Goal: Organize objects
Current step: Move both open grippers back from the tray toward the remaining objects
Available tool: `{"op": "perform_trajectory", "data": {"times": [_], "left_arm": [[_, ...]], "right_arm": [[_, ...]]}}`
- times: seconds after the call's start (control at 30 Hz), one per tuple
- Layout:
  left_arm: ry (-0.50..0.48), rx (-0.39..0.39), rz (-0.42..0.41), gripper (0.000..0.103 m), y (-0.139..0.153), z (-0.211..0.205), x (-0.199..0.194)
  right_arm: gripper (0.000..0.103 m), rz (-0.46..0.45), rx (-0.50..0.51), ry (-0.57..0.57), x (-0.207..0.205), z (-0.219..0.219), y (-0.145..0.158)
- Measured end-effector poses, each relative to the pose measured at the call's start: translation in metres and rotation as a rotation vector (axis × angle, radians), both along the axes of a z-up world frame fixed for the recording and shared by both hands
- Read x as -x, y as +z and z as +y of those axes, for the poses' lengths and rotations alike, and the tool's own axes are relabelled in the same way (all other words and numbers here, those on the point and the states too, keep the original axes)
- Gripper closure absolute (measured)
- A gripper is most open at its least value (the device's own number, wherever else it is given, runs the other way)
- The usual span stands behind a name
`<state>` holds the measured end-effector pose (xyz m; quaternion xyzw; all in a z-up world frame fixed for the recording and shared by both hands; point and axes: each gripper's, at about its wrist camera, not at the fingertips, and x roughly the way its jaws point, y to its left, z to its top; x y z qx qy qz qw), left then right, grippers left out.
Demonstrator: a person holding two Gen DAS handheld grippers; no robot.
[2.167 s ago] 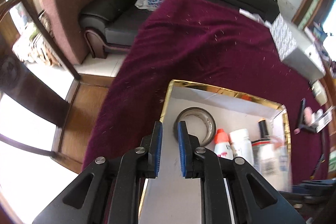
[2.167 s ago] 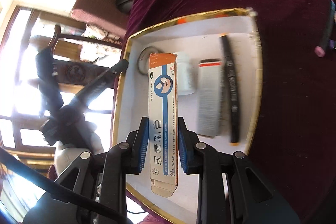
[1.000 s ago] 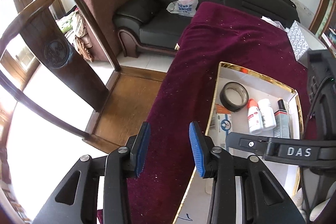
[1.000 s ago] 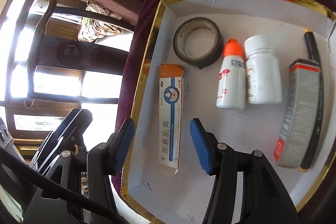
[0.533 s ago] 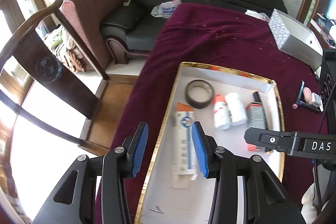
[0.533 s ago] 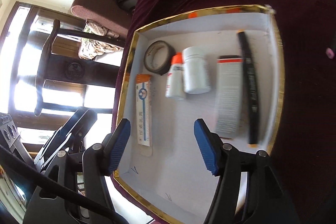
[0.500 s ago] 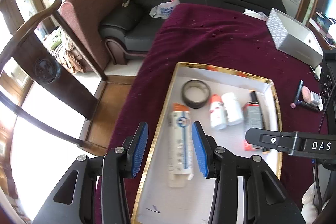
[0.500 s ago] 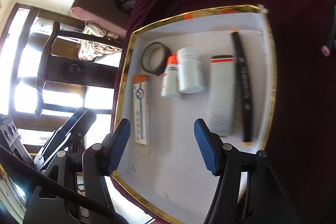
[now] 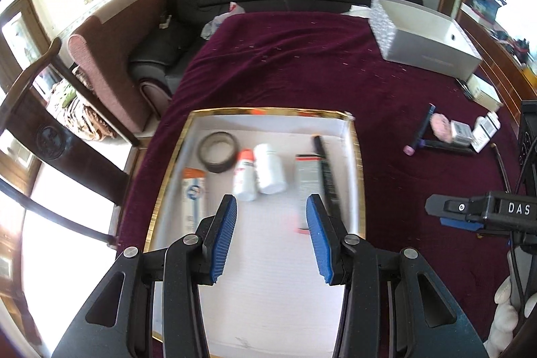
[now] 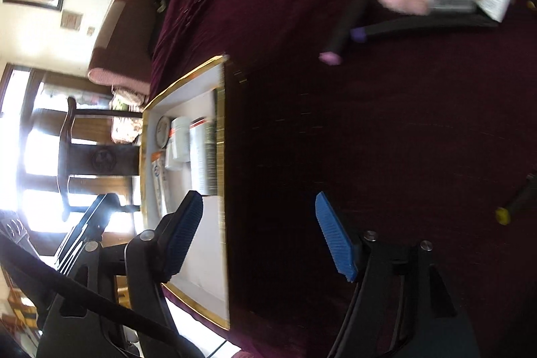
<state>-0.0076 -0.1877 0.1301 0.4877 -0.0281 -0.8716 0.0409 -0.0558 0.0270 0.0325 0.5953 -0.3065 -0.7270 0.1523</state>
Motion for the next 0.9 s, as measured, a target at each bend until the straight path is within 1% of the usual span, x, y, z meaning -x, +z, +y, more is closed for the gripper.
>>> {"op": "perform_trajectory", "data": {"times": [0.07,0.13,0.37,0.47,0.53,0.63,0.77,0.9], "left_arm": [[-0.007,-0.004,-0.011,0.065,-0.003,0.012,-0.002],[-0.015,-0.027,-0.031,0.062,-0.01,0.027,-0.006],[-0.088,-0.068,-0.153,0.06,-0.064,0.097,-0.027],[-0.114,-0.06,-0.177,0.061,-0.082,0.121,-0.037],[-0.124,-0.075,-0.19,0.06,-0.089,0.133,-0.043],[-0.121,-0.093,-0.202,0.061,-0.095,0.143,-0.047],[-0.113,-0.082,-0.204,0.061,-0.102,0.15,-0.048],[-0.097,-0.074,-0.227,0.06,-0.112,0.151,-0.051]], "right_arm": [[0.03,-0.009,0.003,-0.022,-0.007,0.017,-0.002],[0.03,-0.016,0.006,-0.04,-0.013,0.031,-0.005],[0.03,-0.044,-0.021,-0.066,-0.03,0.07,-0.014],[0.03,-0.047,-0.039,-0.075,-0.039,0.089,-0.015],[0.03,-0.051,-0.047,-0.086,-0.043,0.1,-0.016],[0.03,-0.052,-0.056,-0.105,-0.051,0.118,-0.016],[0.03,-0.051,-0.059,-0.126,-0.057,0.133,-0.016],[0.03,-0.054,-0.05,-0.15,-0.061,0.147,-0.018]]}}
